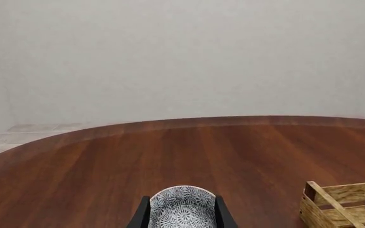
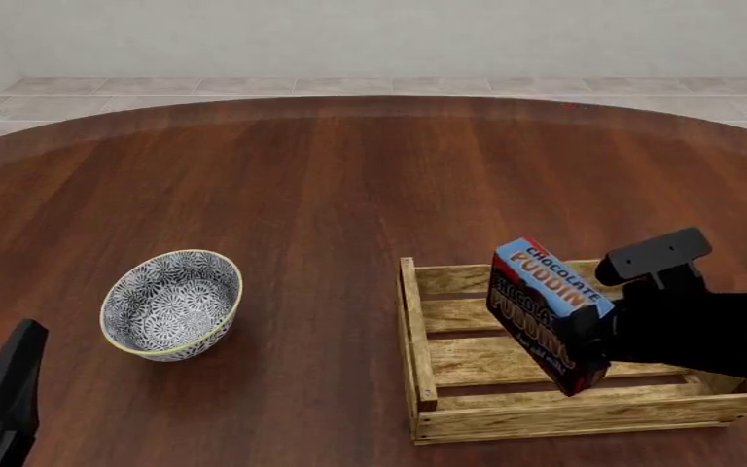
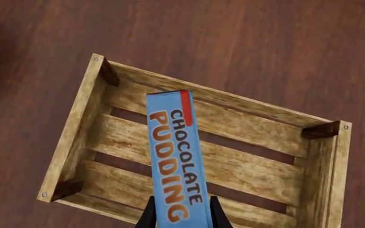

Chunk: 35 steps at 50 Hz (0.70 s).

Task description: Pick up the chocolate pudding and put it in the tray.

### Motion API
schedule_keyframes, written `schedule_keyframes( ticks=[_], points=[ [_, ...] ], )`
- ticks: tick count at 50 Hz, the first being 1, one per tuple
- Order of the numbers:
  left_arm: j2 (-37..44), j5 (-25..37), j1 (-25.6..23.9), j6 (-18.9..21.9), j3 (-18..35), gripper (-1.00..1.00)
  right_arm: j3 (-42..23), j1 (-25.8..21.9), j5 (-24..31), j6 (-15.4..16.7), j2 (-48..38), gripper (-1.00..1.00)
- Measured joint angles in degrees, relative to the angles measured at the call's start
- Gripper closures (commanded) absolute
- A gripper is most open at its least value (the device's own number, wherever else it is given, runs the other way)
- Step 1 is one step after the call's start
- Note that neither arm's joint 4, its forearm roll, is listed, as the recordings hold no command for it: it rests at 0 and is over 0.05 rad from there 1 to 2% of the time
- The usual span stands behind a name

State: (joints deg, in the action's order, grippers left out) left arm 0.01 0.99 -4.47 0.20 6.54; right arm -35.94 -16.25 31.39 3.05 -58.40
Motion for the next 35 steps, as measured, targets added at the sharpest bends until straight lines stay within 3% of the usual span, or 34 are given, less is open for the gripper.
schedule_keyframes(
  ticks=[35],
  points=[
    [0.0, 0.18, 0.11, 0.04, 0.09, -1.0, 2.37, -1.16, -4.83, -1.54, -3.47, 1.0]
  ],
)
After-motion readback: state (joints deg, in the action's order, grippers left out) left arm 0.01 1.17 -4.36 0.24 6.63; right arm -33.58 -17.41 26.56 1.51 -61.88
